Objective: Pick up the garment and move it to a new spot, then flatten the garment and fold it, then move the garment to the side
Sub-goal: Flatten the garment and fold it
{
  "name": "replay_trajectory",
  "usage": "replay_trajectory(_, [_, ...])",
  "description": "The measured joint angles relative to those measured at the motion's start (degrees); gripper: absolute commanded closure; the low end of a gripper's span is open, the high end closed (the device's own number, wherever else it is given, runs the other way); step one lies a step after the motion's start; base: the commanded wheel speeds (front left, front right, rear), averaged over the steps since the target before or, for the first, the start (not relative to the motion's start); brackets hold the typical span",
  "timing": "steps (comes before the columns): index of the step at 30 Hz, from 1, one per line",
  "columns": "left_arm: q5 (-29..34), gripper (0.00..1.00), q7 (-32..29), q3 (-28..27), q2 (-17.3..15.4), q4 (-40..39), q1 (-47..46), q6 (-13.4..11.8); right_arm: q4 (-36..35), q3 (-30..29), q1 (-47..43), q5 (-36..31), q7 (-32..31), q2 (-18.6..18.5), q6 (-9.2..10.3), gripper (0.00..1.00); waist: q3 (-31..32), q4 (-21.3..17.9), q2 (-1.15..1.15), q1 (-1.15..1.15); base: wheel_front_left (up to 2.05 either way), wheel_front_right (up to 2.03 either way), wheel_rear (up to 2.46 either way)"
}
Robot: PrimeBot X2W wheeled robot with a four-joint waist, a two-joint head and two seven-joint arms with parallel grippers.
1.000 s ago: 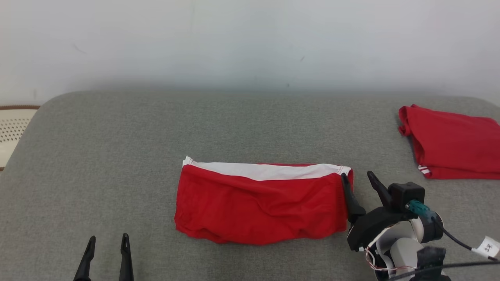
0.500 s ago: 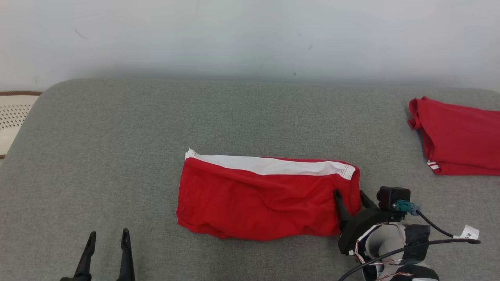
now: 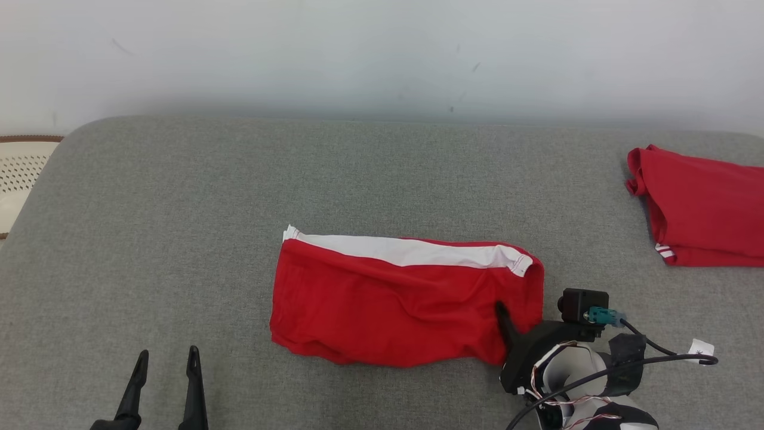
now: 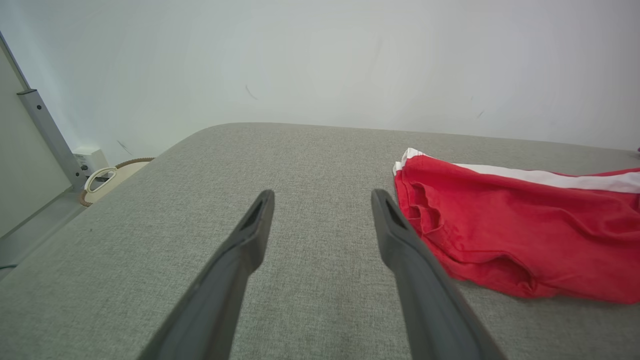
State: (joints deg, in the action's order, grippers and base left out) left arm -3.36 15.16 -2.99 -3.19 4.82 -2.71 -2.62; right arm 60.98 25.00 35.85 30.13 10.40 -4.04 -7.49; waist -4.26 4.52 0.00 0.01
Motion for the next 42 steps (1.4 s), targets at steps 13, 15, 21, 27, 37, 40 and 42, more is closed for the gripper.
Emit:
replay_trajectory(13, [0.29, 0.0, 0.0, -0.36, 0.08, -0.05, 0.18, 0.0, -0.82, 4.0, 0.62, 6.53, 2.66, -9.61, -0.02, 1.0, 0.54, -0.95, 0.0, 0.0, 0.0, 0.0, 0.0])
replay_trajectory(15, [0.29, 0.0, 0.0, -0.35, 0.08, -0.11, 0.25, 0.0, -1.33, 4.48, 0.55, 7.53, 2.41, -11.14, -0.02, 1.0, 0.63, -1.32, 0.0, 0.0, 0.0, 0.0, 0.0])
replay_trajectory(21, [0.24, 0.0, 0.0, -0.24, 0.14, -0.16, 0.43, -0.02, -7.16, 7.32, -0.46, 12.33, -0.85, -12.51, -0.02, 1.0, 0.95, -2.59, 0.0, 0.0, 0.0, 0.0, 0.0])
replay_trajectory(27, [0.19, 0.0, 0.0, 0.27, 0.19, 0.19, 0.45, 0.01, -15.74, 10.88, -2.57, 18.94, -5.39, -13.36, -0.01, 1.0, 1.5, -3.33, 0.0, 0.0, 0.0, 0.0, 0.0])
replay_trajectory(37, [-0.1, 0.0, 0.0, 1.3, 0.23, 0.99, 0.48, 0.47, -30.31, 15.89, -3.58, 27.99, -8.89, -15.69, -0.01, 1.0, 2.7, -2.15, 0.0, 0.0, 0.0, 0.0, 0.0])
replay_trajectory(40, [-0.14, 0.0, 0.0, 1.54, 0.24, 1.09, 0.5, 0.49, -31.99, 16.95, -3.52, 29.74, -9.47, -15.33, -0.01, 1.0, 2.84, -1.37, 0.0, 0.0, 0.0, 0.0, 0.0])
replay_trajectory(42, [-0.15, 0.0, 0.0, 1.88, 0.24, 1.18, 0.48, 0.51, -31.97, 17.66, -3.39, 29.96, -9.8, -14.93, -0.01, 1.0, 2.85, -0.82, 0.0, 0.0, 0.0, 0.0, 0.0])
